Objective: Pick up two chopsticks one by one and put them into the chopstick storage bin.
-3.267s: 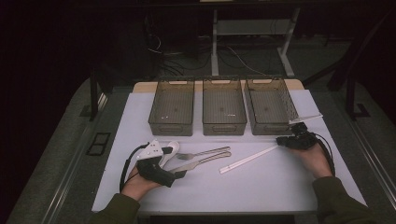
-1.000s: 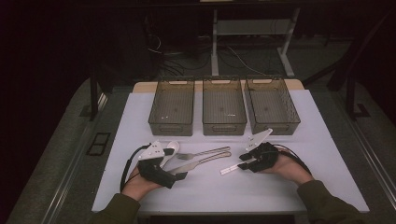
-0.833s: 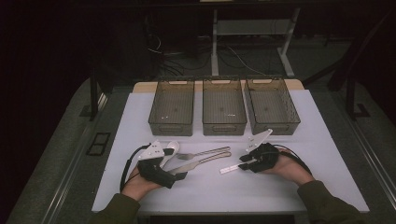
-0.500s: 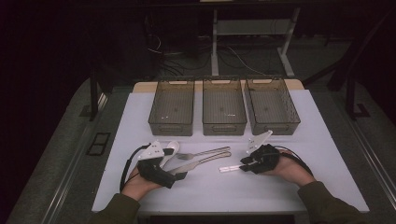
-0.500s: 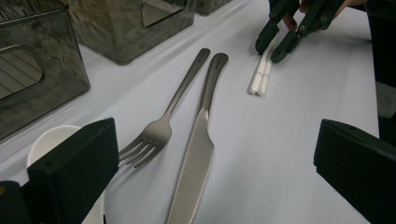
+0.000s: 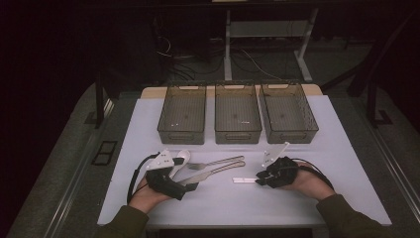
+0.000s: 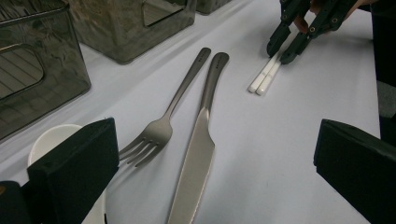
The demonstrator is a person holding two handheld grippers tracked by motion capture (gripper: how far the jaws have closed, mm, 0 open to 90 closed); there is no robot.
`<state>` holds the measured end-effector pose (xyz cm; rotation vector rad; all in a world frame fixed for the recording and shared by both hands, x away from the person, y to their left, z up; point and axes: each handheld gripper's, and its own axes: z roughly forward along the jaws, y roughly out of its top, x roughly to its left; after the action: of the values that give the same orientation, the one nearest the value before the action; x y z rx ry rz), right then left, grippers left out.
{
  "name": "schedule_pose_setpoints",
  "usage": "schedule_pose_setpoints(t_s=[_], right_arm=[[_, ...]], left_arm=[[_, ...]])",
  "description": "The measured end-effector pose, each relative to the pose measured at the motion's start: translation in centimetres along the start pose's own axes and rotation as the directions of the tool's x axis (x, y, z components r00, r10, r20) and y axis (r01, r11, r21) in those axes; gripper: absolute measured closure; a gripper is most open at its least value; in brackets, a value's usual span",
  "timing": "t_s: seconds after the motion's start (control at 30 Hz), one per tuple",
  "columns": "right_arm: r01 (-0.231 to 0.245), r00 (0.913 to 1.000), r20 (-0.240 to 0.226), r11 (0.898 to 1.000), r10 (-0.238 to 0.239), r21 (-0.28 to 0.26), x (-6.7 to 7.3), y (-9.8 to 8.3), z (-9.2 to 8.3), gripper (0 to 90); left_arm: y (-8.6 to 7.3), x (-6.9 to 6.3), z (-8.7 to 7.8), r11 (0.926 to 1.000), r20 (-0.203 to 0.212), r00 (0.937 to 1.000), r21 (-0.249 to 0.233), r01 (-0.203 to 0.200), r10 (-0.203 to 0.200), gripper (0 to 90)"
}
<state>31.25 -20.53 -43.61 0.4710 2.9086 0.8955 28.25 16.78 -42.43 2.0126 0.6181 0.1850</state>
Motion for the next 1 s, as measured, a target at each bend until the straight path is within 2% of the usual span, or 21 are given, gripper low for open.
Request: schedule_pose_setpoints(t_s=[0.23, 0.33, 0.47, 0.57, 0.77, 1.0], right_arm=[[-0.008, 1.0000, -0.004, 1.000, 0.008, 0.000, 0.2, 0.0, -0.1, 73.8], [-0.024, 0.9997, -0.004, 0.999, 0.024, -0.026, 0.0, 0.1, -0.3, 71.5], [-0.044, 0.9989, -0.020, 0.996, 0.042, -0.079, -0.2, 1.2, -0.3, 72.0], [-0.030, 0.9993, -0.025, 0.995, 0.028, -0.097, -0.2, 2.4, 0.1, 74.2], [0.010, 0.9995, -0.029, 0.997, -0.012, -0.076, 0.1, 3.6, 1.6, 77.3], [0.007, 0.9994, -0.032, 0.998, -0.009, -0.059, 0.0, 3.6, 2.1, 79.0]], left_arm=[[0.0, 0.0, 0.0, 1.0000, 0.001, 1.0000, 0.002, 0.000, 0.000, 0.0], [0.0, 0.0, 0.0, 1.0000, 0.000, 1.0000, -0.002, 0.002, -0.002, 0.0], [0.0, 0.0, 0.0, 1.0000, 0.000, 1.0000, -0.002, 0.001, -0.001, 0.0], [0.0, 0.0, 0.0, 1.0000, 0.000, 1.0000, -0.003, 0.001, -0.001, 0.0], [0.0, 0.0, -0.1, 1.0000, 0.003, 1.0000, 0.000, 0.000, 0.000, 0.0], [0.0, 0.0, 0.0, 1.0000, 0.001, 1.0000, -0.001, 0.000, 0.000, 0.0]])
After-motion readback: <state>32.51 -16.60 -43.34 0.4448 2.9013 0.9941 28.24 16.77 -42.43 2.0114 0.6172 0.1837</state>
